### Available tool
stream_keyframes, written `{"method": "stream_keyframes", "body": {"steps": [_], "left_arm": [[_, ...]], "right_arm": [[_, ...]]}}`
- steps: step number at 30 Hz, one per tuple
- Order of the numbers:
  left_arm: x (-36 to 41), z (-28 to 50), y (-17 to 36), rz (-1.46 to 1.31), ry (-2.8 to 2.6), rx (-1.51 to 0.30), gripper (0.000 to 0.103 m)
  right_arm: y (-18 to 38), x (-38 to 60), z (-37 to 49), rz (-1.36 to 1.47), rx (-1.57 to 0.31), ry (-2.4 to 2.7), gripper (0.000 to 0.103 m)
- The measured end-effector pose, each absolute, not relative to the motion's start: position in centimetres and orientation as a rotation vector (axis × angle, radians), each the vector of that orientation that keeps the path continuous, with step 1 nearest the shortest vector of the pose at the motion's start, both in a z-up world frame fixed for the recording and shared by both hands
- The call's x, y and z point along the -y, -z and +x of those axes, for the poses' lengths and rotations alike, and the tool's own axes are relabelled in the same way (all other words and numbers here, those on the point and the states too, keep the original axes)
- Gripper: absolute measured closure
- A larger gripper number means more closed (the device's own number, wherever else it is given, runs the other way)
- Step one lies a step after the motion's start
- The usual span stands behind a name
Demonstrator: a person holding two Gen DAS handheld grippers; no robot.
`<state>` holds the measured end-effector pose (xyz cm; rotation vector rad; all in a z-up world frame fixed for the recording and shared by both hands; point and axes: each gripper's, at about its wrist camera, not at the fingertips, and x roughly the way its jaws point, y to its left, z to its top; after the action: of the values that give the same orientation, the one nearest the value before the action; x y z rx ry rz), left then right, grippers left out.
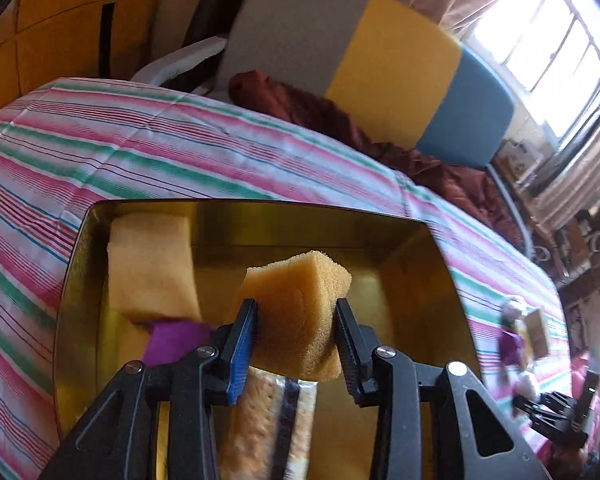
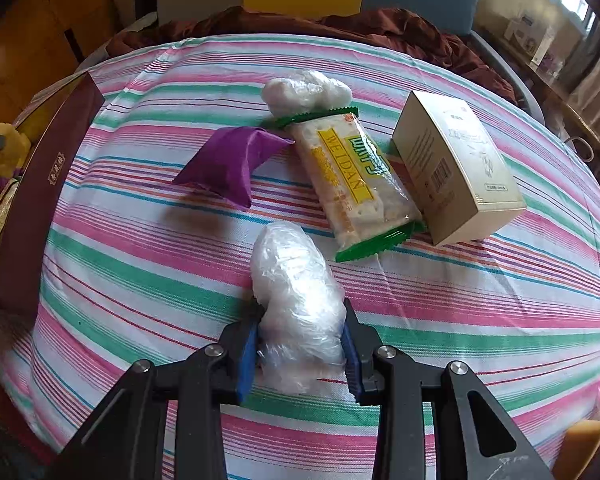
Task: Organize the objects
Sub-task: 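Carry the sponge into the gold box and open the left gripper, then lower the plastic bundle into the gold box and open the right gripper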
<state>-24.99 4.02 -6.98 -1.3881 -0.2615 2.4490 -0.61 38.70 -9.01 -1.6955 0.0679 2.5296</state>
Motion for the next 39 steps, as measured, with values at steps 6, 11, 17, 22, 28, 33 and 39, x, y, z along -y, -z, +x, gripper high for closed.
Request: {"method": "stream_keyframes", "body": {"steps": [6, 11, 17, 22, 28, 33, 39], "left_arm": [[-4.6, -26.5, 7.8, -1.434, -2.495, 0.126, 0.056], [-4.0, -25.6, 7.1, -1.457, -2.497, 0.126, 0.053], [-2.9, -24.2, 6.8, -1.462, -2.498, 0.105, 0.042], [-1.4, -22.9, 5.2, -1.412, -2.525, 0.232, 0.042], [-0.3, -17.3, 2.3, -1.229, -2.611, 0.217, 0.042], [0.5, -12.6, 1.3, -1.103, -2.654, 0.127, 0.042], [2.5, -10.3, 1.3, -1.090, -2.695, 0.126, 0.042]], "right_arm": [[9.0, -38.7, -0.6, -1.696, -0.072, -2.535, 0.067], [9.0, -38.8, -0.7, -1.696, -0.074, -2.537, 0.067], [9.0, -38.7, -0.7, -1.695, -0.075, -2.536, 0.067], [9.0, -38.7, -0.6, -1.693, -0.074, -2.534, 0.067], [8.7, -38.9, -0.6, -1.675, -0.062, -2.520, 0.068], [7.1, -39.6, 0.1, -1.599, -0.155, -2.561, 0.068], [2.7, -36.0, 0.4, -1.475, -0.279, -2.729, 0.068]]}}
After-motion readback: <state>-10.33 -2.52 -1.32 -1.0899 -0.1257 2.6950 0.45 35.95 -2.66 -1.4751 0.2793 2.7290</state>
